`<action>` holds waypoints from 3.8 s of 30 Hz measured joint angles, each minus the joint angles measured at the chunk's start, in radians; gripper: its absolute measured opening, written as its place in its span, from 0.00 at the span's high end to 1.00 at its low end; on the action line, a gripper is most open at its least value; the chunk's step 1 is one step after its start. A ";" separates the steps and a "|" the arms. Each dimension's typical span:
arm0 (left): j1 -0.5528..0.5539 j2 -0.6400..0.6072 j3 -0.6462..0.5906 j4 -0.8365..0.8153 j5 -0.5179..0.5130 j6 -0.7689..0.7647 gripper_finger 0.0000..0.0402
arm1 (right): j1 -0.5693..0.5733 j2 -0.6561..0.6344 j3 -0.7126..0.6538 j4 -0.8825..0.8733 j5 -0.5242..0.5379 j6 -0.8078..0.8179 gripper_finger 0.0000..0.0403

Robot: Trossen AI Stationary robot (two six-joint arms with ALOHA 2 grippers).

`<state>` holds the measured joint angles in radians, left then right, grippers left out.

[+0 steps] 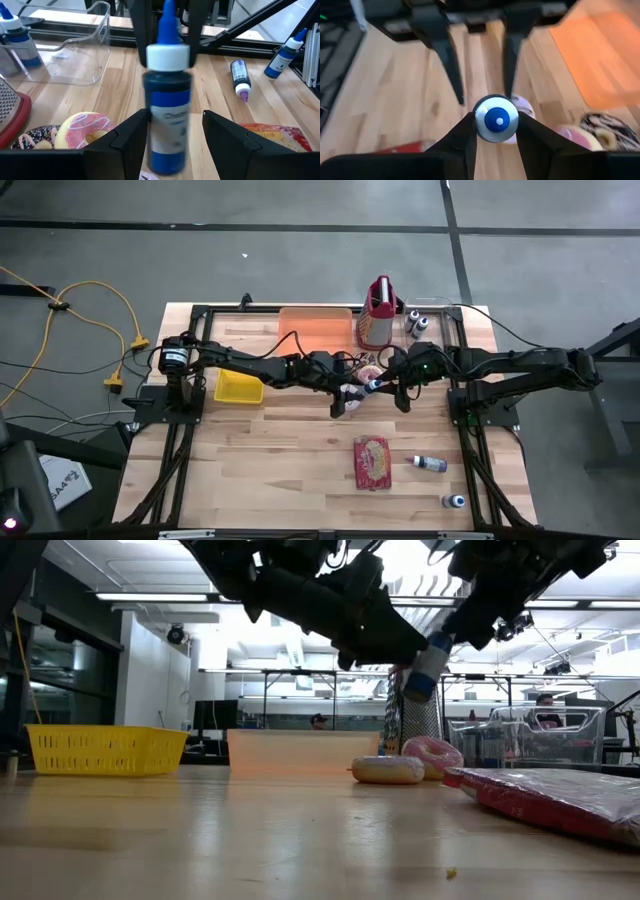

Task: Pick & Place Food Item
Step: Put the left blue food coloring bottle into the transparent bin

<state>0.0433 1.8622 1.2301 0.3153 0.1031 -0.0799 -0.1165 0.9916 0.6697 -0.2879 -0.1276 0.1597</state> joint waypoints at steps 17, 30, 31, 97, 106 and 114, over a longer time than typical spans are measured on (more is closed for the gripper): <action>0.000 0.000 0.000 0.004 -0.005 0.012 0.54 | -0.001 -0.158 0.000 -0.187 0.180 0.079 0.74; 0.000 0.000 0.000 0.004 -0.006 0.013 0.54 | -0.004 -0.240 0.096 -0.455 0.655 0.242 0.74; 0.000 0.000 0.000 0.004 -0.006 0.013 0.54 | -0.008 -0.240 0.102 -0.456 0.678 0.249 0.74; 0.000 0.000 0.000 0.000 -0.006 0.027 0.54 | -0.702 0.154 0.049 -0.346 0.431 0.307 0.74; 0.000 0.000 0.000 0.000 -0.006 0.027 0.54 | -0.702 0.198 0.049 -0.350 0.397 0.284 0.68; 0.000 0.000 0.000 0.000 -0.006 0.028 0.54 | -0.702 0.198 0.049 -0.349 0.389 0.281 0.63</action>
<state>0.0437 1.8622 1.2301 0.3149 0.0967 -0.0521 -0.8181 1.1900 0.7185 -0.6373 0.2619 0.4404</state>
